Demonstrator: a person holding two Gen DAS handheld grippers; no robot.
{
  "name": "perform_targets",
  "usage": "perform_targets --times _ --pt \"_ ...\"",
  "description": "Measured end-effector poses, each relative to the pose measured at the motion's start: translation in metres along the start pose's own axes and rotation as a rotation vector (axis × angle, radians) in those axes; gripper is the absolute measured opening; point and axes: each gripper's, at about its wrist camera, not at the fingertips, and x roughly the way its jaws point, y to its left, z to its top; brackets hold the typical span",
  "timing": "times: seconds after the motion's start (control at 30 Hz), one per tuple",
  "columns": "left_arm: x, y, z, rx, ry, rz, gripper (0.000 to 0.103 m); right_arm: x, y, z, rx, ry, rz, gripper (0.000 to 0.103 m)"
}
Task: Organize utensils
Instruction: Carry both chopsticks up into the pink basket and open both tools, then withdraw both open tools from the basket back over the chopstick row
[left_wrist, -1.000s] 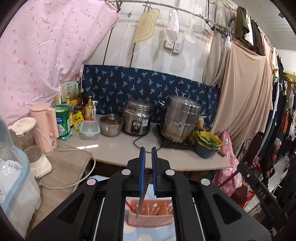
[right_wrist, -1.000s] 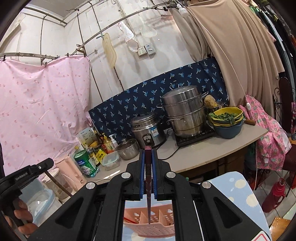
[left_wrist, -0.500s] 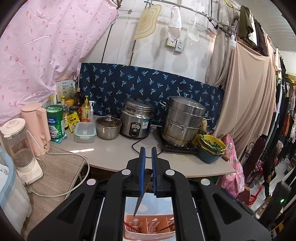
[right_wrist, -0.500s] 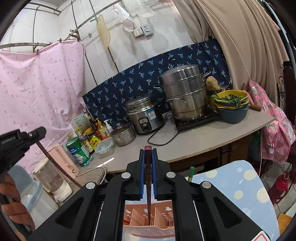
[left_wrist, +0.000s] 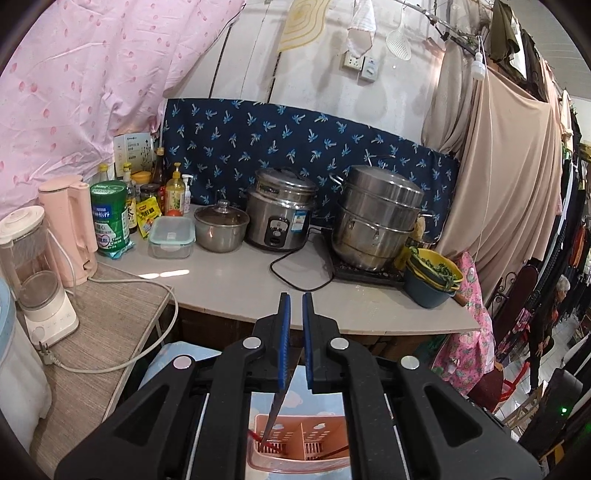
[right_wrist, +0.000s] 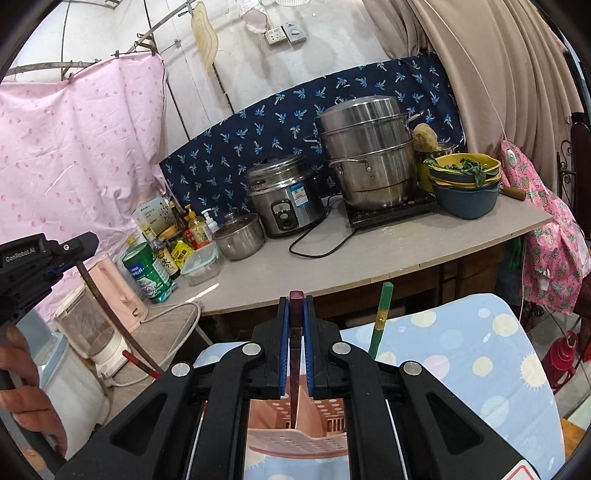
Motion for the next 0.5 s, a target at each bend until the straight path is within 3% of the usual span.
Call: perform_targets --times 0.17,0.2,0.3,0.37,0.5 --pt "0.005 0.007 -0.012 0.005 0.018 -0.007 0.007 0.004 -0.002 -0.009 -0.011 0.024 -0.015 0.009" --pt "0.005 0.008 -0.016 0.012 0.018 0.0 0.012 0.003 -0.003 -0.01 -0.008 0.021 -0.017 0.011" --pt "0.002 0.013 -0.025 0.019 0.01 0.026 0.049 -0.001 -0.006 -0.011 0.008 0.013 -0.019 0.019" --pt "-0.003 0.017 -0.03 0.024 0.006 0.047 0.053 -0.007 -0.006 -0.012 0.014 0.001 -0.021 0.034" --pt "-0.017 0.023 -0.04 0.047 0.029 0.068 0.056 -0.024 -0.004 -0.014 0.026 -0.01 -0.019 0.039"
